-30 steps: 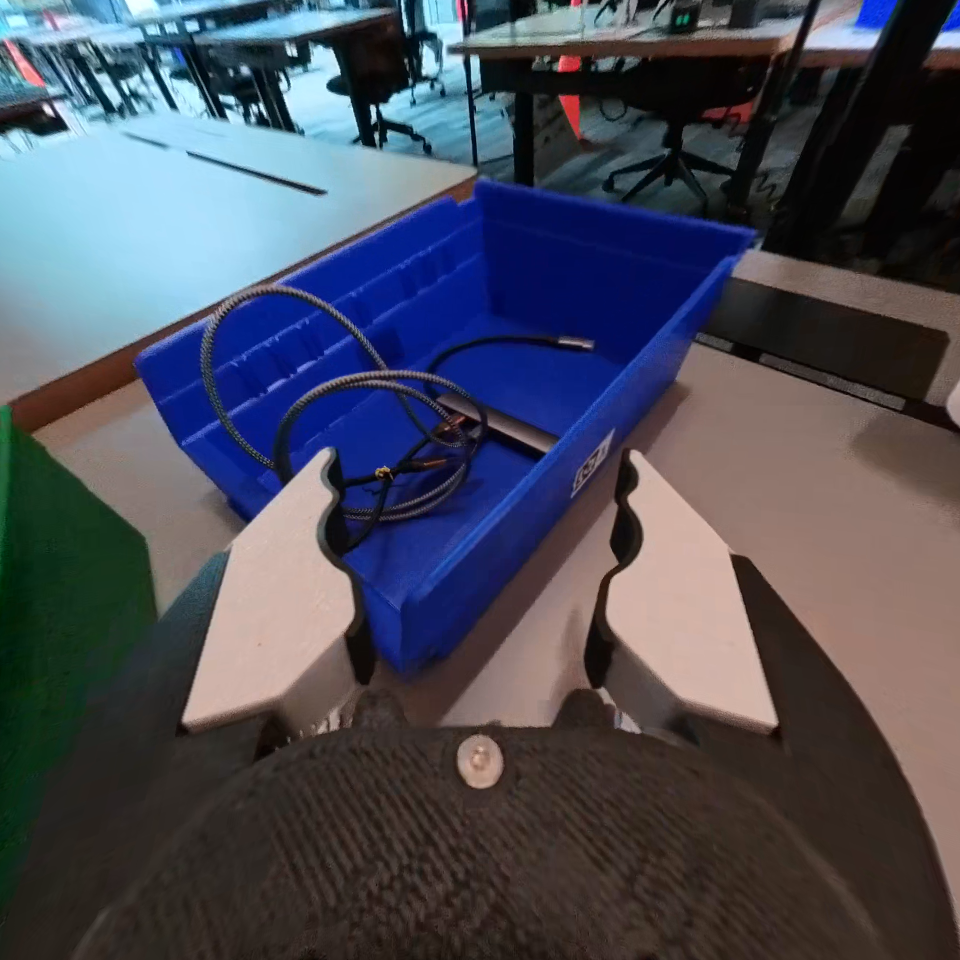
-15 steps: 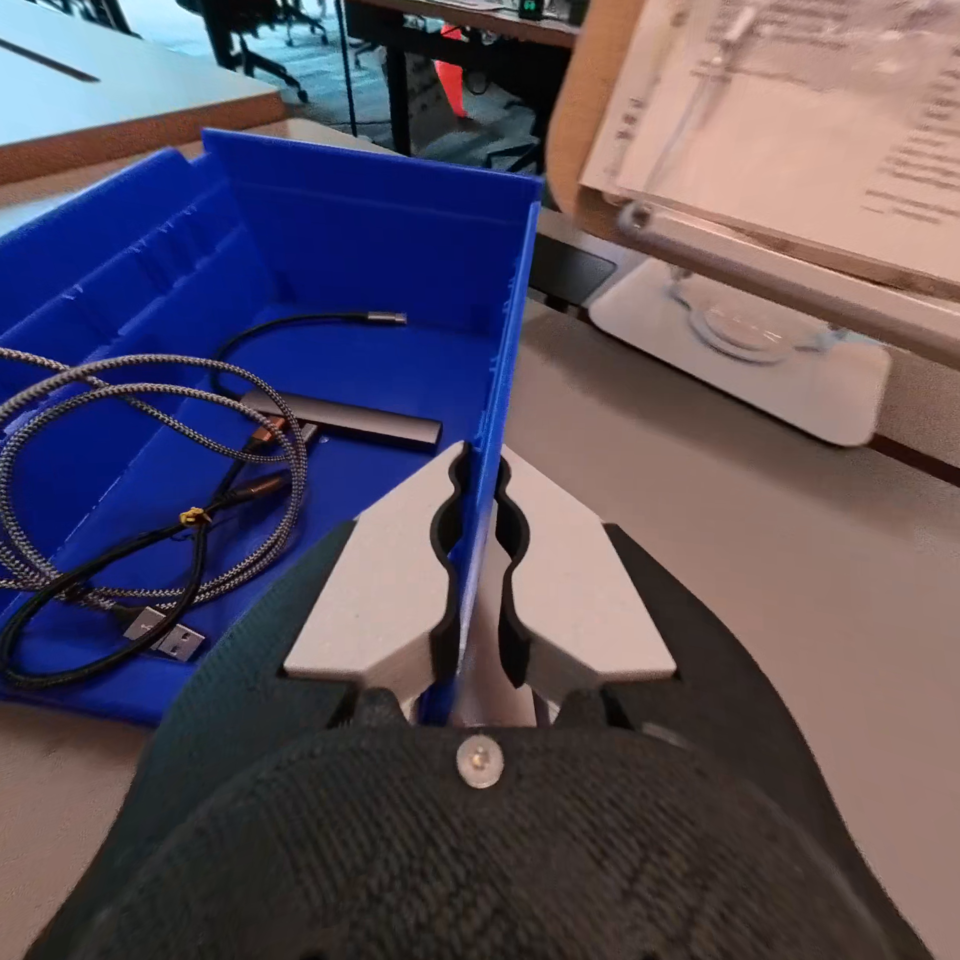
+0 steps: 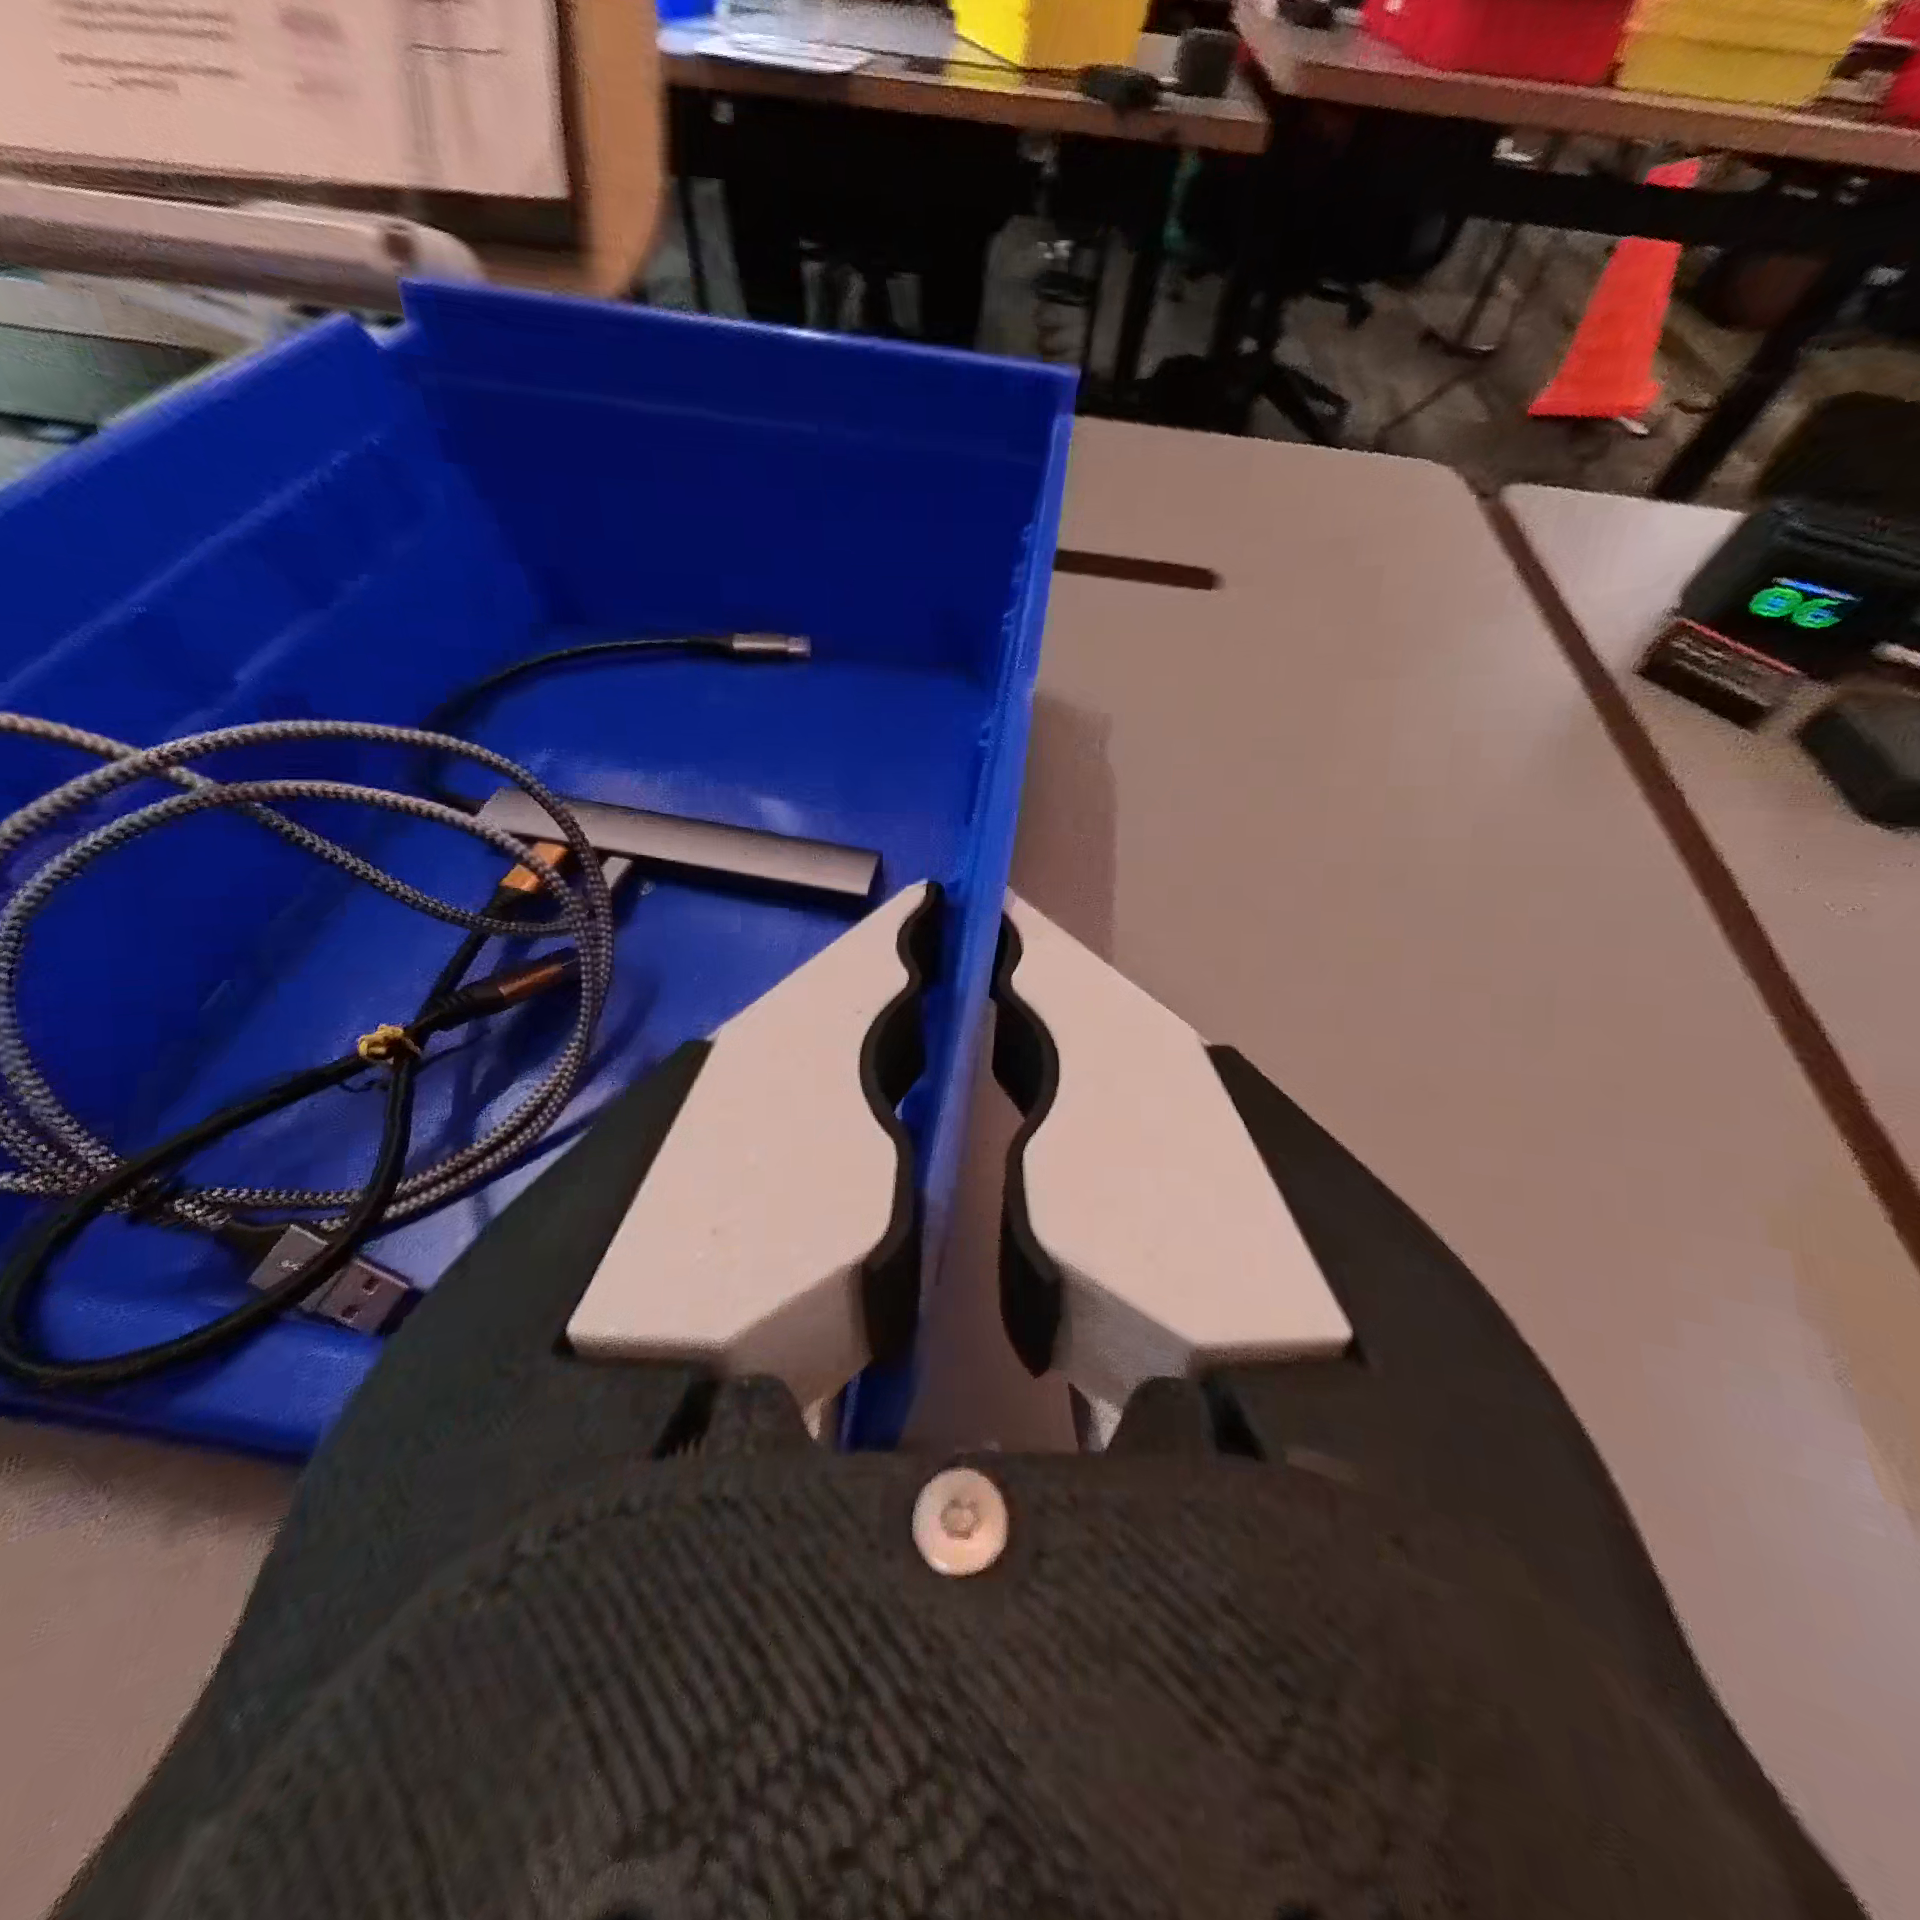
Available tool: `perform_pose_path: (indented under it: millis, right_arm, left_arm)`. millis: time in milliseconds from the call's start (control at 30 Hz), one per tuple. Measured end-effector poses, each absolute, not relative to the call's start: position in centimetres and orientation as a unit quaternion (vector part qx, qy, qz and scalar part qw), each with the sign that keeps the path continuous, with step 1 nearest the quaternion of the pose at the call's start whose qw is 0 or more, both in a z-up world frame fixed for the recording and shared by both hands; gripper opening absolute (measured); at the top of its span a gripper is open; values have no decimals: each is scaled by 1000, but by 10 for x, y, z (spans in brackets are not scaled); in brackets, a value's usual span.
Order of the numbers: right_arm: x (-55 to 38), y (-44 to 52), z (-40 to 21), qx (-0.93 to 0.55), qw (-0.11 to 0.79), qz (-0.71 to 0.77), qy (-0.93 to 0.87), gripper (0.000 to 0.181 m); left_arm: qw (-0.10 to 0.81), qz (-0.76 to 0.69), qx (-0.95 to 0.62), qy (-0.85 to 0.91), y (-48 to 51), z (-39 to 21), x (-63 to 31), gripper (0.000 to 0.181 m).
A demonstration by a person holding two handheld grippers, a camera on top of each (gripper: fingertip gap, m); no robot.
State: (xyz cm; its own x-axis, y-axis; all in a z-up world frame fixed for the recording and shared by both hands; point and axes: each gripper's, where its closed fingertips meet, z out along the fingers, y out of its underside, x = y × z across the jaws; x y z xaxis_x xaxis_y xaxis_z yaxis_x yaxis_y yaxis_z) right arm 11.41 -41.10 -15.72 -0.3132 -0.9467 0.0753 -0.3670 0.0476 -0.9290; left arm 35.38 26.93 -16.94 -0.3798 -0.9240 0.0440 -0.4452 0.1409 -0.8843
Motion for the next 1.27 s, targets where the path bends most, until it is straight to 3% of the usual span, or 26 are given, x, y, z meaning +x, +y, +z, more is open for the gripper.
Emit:
perform_pose_path:
  millis: [33,367,733,833,933,1033,1233,1267]
  right_arm:
    - [108,-432,-157,-483,294,-485,667,4]
    - [102,-531,-150,-431,271,-535,674,1]
    - [105,-535,-149,-453,276,-544,650,13]
    - [94,-528,-150,-474,261,-538,646,26]
    - [91,-527,-151,-481,260,-537,642,32]
    - [95,-532,-149,-467,303,-532,638,32]
    - [115,-544,-147,-479,367,-506,616,32]
    - [117,-549,-149,-491,359,-500,617,41]
  left_arm:
    - [277,-449,-482,700,254,-169,366,2]
    - [278,-476,-460,696,184,-169,424,2]
    - [288,-470,-452,702,198,-166,411,4]
    - [339,-495,-402,691,202,-132,405,27]
    - [383,-504,-321,705,196,-84,401,28]
    - [318,-488,-232,779,163,-69,398,40]
    - [214,-430,-112,870,113,-70,415,46]
    - [204,-411,-96,883,109,-75,420,46]
